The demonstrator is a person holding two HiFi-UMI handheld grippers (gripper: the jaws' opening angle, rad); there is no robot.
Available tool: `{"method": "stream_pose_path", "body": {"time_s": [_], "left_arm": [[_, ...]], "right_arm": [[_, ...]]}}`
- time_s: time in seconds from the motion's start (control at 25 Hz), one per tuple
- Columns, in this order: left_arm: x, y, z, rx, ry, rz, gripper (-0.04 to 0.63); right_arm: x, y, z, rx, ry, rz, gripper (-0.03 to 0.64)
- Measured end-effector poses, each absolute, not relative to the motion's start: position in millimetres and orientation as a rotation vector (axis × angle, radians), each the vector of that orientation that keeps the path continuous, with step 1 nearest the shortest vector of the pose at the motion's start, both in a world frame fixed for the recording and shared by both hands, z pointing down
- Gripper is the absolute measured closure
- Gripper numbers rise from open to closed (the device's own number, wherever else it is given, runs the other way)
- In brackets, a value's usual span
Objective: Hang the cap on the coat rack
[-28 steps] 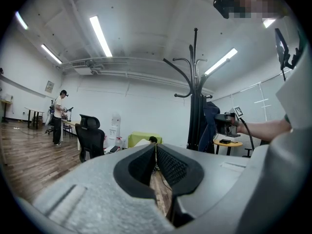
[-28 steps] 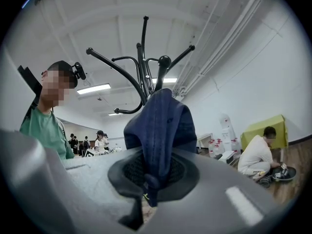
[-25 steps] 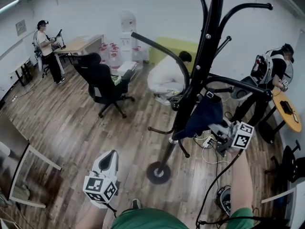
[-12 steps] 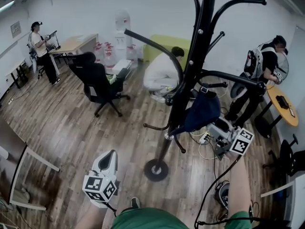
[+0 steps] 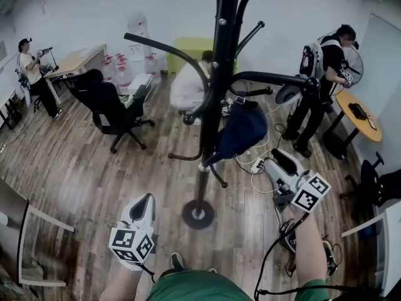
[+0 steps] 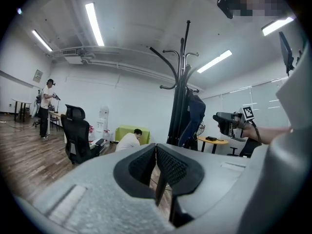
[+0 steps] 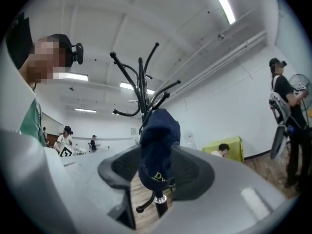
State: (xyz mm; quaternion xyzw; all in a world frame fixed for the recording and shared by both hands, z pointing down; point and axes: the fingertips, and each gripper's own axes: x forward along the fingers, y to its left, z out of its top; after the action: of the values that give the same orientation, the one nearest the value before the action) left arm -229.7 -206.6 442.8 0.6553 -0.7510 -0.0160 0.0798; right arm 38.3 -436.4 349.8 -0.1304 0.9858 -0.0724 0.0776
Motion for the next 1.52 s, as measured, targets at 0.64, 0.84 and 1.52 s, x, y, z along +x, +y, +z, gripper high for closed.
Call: {"method": "stream_pose_path", "body": {"time_s": [0.64, 0.84, 1.52], "left_arm": [[-141, -257, 418, 2.174, -2.134, -0.069, 0.581], [-109, -266, 399, 2.245, -2.128, -0.091, 0.581], [-43, -269, 381, 2.384, -2.072, -0.074, 0.581]], "right_arm": [[127, -363, 325, -0.764, 2.873, 0.085, 0.58], [161, -354, 326, -0.844, 2.845, 0.102, 0.598], [213, -334, 327, -0.905, 2.768, 0.102, 0.606]]}}
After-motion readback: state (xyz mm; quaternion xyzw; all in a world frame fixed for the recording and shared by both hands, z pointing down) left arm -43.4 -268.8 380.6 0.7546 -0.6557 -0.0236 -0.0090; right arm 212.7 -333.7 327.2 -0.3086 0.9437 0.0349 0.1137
